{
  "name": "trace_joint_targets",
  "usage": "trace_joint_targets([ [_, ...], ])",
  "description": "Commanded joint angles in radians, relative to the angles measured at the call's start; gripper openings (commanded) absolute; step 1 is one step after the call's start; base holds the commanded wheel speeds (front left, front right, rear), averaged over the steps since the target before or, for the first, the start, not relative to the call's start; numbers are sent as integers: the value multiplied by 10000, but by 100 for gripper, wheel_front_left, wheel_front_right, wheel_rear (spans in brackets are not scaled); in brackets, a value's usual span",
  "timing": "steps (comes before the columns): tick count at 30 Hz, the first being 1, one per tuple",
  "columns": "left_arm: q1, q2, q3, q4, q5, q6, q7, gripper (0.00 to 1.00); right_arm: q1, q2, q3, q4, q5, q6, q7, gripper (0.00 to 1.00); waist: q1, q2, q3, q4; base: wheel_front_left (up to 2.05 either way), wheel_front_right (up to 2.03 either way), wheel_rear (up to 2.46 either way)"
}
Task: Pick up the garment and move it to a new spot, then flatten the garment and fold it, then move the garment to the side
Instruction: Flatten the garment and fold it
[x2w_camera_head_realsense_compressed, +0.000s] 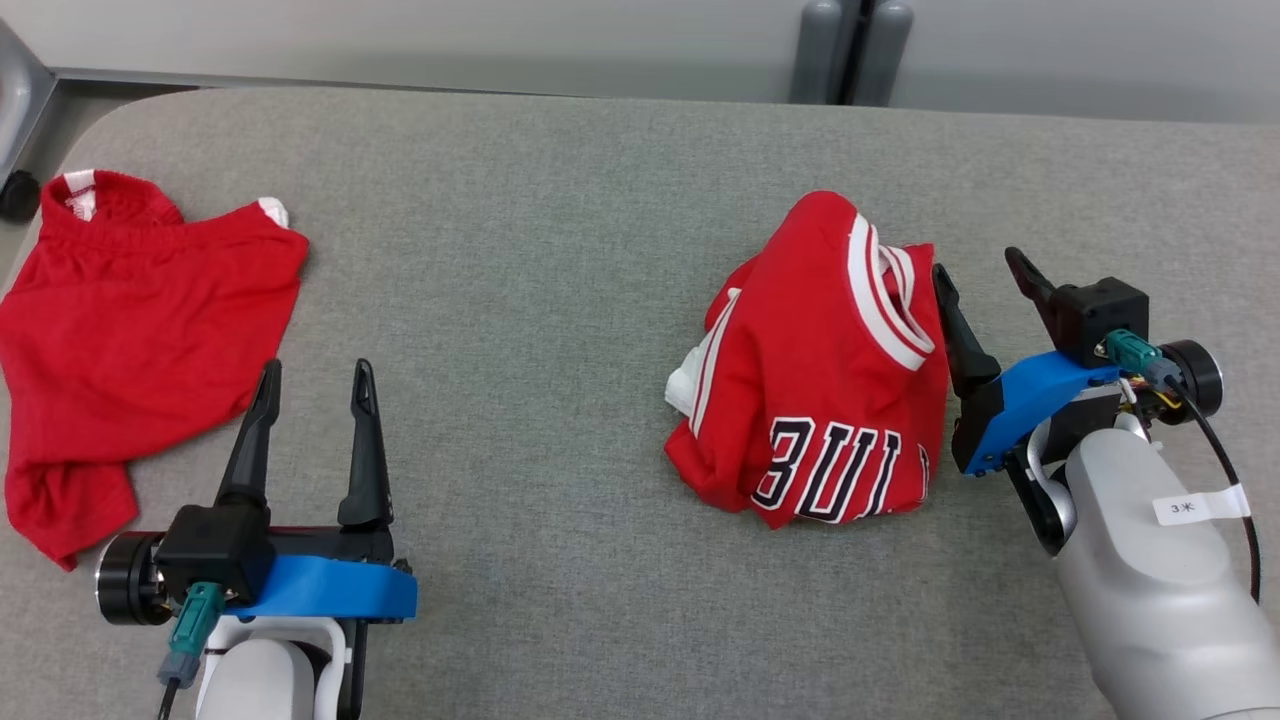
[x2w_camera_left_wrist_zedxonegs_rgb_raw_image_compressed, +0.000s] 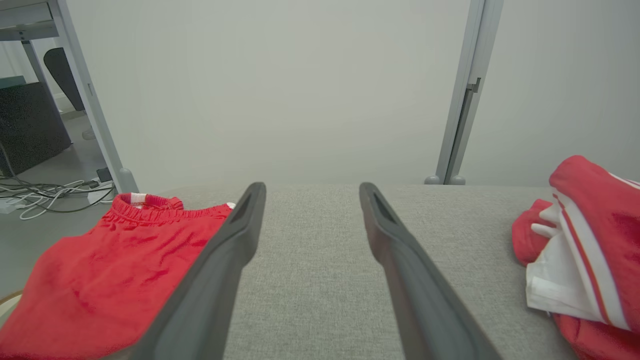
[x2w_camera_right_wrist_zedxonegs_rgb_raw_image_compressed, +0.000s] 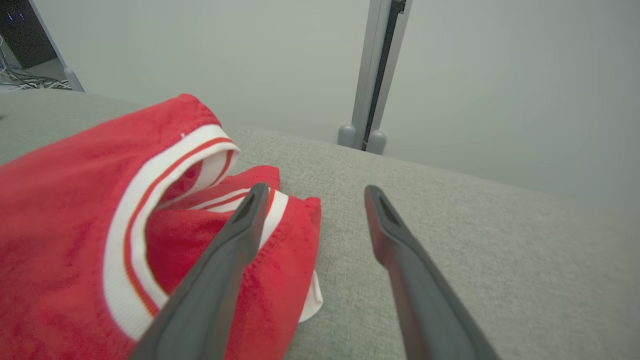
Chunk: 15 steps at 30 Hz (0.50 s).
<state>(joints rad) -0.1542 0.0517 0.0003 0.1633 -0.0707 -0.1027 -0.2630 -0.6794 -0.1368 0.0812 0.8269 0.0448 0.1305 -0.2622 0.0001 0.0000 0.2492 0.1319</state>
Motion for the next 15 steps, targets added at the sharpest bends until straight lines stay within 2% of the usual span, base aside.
trace_joint_targets([
  [1, -182, -16, -65, 3, -77, 56, -27, 100, -314, -134, 75, 573, -65, 3, -40, 100, -1, 0, 201, 246, 0, 0, 0],
  [7, -287, -19, -345, -6, -248, 149, -27, 100, -859, -261, 307, 2218, -167, 3, -42, 100, -1, 0, 429, 582, 0, 0, 0],
  [15, -371, -17, -539, -37, -384, 298, -27, 100, -1216, -118, 572, 3649, 20, 5, 1, 100, -1, 0, 623, 753, 0, 0, 0],
])
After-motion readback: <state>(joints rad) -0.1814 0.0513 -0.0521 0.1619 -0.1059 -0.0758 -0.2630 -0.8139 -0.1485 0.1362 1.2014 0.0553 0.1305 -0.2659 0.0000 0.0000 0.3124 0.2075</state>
